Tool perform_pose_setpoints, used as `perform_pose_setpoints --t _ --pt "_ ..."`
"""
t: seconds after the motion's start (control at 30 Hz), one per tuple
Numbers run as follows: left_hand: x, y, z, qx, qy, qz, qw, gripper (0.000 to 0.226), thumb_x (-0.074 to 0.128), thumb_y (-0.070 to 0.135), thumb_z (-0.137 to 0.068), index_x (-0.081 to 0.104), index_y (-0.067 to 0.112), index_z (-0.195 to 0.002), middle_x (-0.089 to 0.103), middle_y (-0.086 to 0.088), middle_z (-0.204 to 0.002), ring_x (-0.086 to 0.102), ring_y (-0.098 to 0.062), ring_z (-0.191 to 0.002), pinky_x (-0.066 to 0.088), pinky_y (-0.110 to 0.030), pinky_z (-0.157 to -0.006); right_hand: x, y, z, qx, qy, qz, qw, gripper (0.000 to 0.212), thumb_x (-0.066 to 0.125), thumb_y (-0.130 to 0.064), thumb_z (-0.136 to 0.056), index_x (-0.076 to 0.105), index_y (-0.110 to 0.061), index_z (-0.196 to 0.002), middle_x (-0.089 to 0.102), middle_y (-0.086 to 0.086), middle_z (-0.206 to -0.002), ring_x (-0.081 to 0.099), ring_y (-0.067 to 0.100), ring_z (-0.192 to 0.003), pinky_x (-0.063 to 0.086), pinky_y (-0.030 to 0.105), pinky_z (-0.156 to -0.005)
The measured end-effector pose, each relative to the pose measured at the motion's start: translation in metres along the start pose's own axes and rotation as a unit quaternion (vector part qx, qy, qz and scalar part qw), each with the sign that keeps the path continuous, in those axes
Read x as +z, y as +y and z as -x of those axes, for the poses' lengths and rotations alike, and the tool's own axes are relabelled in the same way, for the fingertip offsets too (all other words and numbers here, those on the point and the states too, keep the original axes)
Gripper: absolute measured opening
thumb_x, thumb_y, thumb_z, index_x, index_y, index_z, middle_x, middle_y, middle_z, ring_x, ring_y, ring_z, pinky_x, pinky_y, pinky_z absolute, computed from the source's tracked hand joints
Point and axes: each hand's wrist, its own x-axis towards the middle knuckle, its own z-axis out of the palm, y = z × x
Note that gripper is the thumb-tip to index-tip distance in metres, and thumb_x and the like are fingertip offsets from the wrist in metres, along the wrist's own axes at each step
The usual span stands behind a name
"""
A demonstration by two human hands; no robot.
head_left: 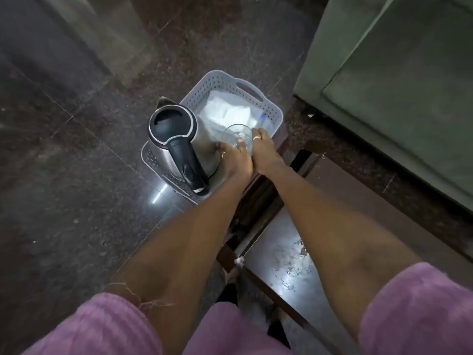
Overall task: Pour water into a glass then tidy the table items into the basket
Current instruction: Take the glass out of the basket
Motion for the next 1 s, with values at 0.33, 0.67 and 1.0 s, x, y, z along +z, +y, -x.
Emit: perform_pose_setpoints --t 0.33,0.67,1.0 --pt "0.003 -0.003 -0.015 -0.017 0.023 0.099 0.995 0.049 0.030 0.028 -0.101 0.023 0.006 -0.144 0.037 -0.025 -0.144 0.041 -0.033 -0.131 0.033 -0.034 -0.104 0.015 -0.009 -0.029 0.037 0.015 -0.064 0.997 0.053 0.052 -0.022 -0.091 0.030 -0.012 -0.139 0.034 0.011 -0.142 0.040 0.032 -0.124 0.039 0.041 -0.100" --pt "0.009 0.023 0.031 0.187 0.108 0.099 0.971 0.040 0.042 0.017 -0.096 0.043 -0.003 -0.130 0.053 -0.020 -0.128 0.048 -0.032 -0.121 0.038 -0.046 -0.105 -0.030 -0.001 0.019 -0.009 0.178 -0.153 0.972 0.078 0.069 -0.044 -0.074 0.035 -0.013 -0.137 0.044 0.009 -0.135 0.044 0.027 -0.123 0.043 0.037 -0.101" --pt "0.065 -0.043 0.101 0.252 0.011 0.038 0.967 0.031 0.038 0.019 -0.098 0.064 0.003 -0.105 0.069 -0.017 -0.104 0.062 -0.031 -0.098 0.039 -0.026 -0.079 -0.043 0.100 0.127 0.058 0.232 -0.131 0.962 0.088 0.083 -0.030 -0.050 0.044 -0.011 -0.127 0.051 0.010 -0.123 0.051 0.029 -0.112 0.047 0.040 -0.095"
